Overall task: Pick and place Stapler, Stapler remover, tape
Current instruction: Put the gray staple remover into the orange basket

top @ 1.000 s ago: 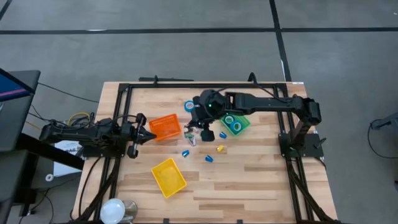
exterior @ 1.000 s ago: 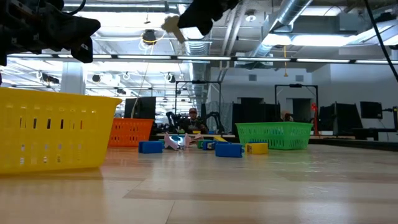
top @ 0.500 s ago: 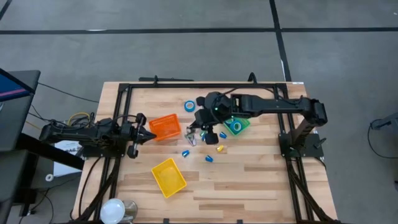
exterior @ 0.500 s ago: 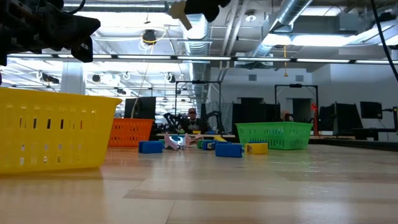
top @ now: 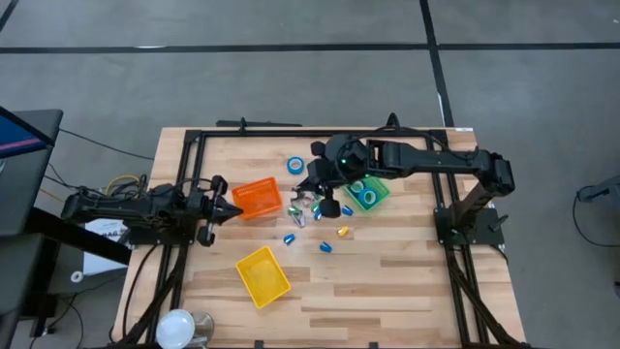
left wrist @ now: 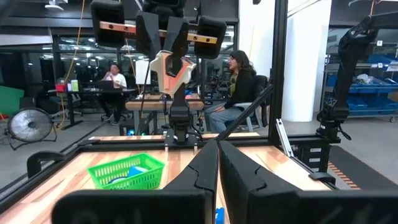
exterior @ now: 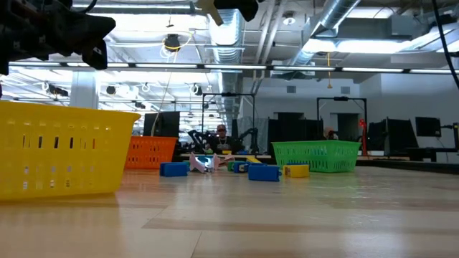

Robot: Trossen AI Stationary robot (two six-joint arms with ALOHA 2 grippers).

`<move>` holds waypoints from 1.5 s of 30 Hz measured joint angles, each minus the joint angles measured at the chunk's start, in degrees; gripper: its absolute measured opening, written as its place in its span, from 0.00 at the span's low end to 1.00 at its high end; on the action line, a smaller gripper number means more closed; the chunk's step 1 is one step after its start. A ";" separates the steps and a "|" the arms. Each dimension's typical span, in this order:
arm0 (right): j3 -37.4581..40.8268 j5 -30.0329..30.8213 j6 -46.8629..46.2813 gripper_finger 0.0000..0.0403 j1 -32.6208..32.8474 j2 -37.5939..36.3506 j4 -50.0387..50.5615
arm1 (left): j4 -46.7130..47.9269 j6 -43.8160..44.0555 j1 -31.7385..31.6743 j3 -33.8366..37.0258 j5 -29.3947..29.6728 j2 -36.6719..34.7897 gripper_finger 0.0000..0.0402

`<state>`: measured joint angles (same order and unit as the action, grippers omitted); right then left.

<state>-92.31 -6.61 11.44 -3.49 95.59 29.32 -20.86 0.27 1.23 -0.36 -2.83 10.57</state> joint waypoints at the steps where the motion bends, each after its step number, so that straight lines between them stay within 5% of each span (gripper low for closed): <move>1: 0.00 0.52 0.00 0.00 -0.02 0.00 -0.02 | -0.06 0.01 0.00 0.00 0.00 0.00 0.02; 16: 0.00 0.96 -3.84 0.00 -1.22 0.00 -3.04 | -9.17 16.74 0.00 0.04 3.69 0.04 0.02; 23: 0.00 0.94 -4.02 0.00 -1.18 0.00 -3.28 | -9.21 21.55 -0.02 -2.69 5.88 5.58 0.13; 34: 0.00 1.11 -4.02 0.00 -1.20 0.02 -7.09 | -10.32 14.21 -0.02 -14.81 7.34 25.15 0.39; 45: 0.00 2.24 -4.89 0.00 -1.99 0.03 -8.63 | -13.20 -0.02 -0.02 -23.45 7.34 36.89 0.42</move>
<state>-92.31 -4.37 6.55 -5.48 95.62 20.70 -34.05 0.25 1.21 -23.81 4.51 47.46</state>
